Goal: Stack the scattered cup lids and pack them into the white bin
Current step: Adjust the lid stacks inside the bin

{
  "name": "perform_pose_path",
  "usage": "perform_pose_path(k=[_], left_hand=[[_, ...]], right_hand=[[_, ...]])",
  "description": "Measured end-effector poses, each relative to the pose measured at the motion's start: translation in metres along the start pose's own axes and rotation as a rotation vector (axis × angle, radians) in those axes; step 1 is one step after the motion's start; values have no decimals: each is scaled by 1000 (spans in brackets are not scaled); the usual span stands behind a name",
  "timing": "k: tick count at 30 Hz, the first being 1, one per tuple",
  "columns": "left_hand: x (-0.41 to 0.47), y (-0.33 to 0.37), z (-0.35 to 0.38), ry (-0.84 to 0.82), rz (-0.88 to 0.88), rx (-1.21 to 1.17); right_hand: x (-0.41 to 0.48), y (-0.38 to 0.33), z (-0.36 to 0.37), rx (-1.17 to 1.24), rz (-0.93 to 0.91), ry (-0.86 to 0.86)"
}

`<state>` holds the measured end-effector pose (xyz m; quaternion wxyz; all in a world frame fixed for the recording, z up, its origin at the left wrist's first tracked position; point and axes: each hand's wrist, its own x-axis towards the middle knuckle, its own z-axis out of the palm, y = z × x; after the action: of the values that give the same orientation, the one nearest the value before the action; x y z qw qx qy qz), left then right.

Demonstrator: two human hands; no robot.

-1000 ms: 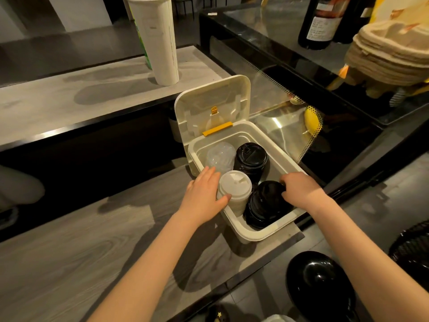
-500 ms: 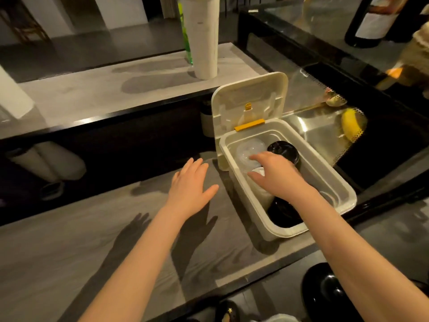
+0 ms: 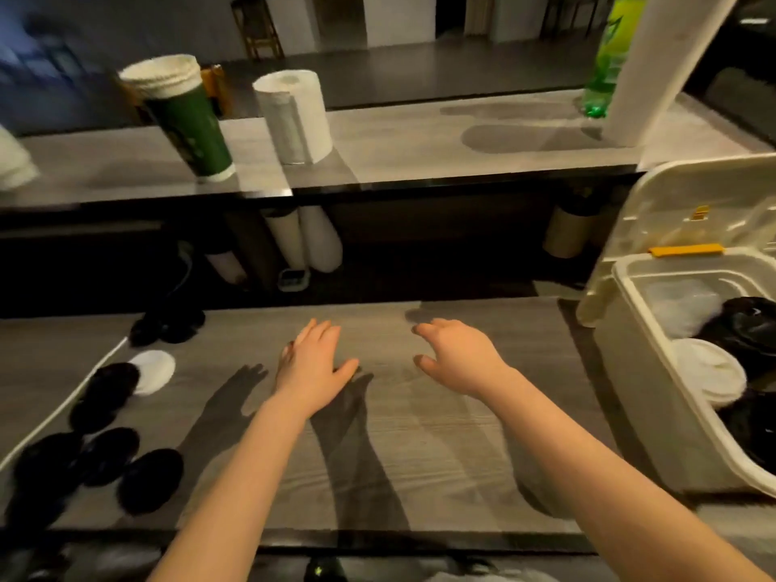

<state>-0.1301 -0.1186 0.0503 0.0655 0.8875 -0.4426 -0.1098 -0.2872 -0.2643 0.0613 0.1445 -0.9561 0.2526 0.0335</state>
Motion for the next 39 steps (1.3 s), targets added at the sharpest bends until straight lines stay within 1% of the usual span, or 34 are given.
perform_pose_path(k=[2, 5, 10, 14, 18, 22, 23, 25, 30, 32, 36, 39], left_hand=[[-5, -39, -6, -15, -42, -15], [-9, -95, -13, -41, -84, 29], [-2, -188, -12, -91, -187, -6], [11, -264, -13, -121, -313, -16], [21, -335, -16, -98, -481, -65], [22, -387, -10, -162, -547, -118], [22, -395, -8, -183, -543, -119], [21, -405, -4, -175, -523, -128], [20, -402, -6, -37, -429, -143], [23, -390, -13, 15, -354, -183], [24, -353, -32, 91, -134, -256], [23, -337, -38, 142, -79, -234]], right_hand=[[18, -36, 10, -1, -21, -24], [43, -88, 27, -10, -52, -63], [86, -160, 51, -26, -120, -118], [124, -206, 66, -29, -136, -152], [156, -244, 75, -30, -107, -179], [177, -274, 88, -48, -86, -210], [182, -281, 91, -52, -74, -229], [192, -292, 97, -49, -59, -256], [210, -315, 106, 22, -47, -280], [217, -324, 105, 131, -37, -258], [231, -342, 98, 450, -10, -228], [235, -343, 97, 590, 18, -150]])
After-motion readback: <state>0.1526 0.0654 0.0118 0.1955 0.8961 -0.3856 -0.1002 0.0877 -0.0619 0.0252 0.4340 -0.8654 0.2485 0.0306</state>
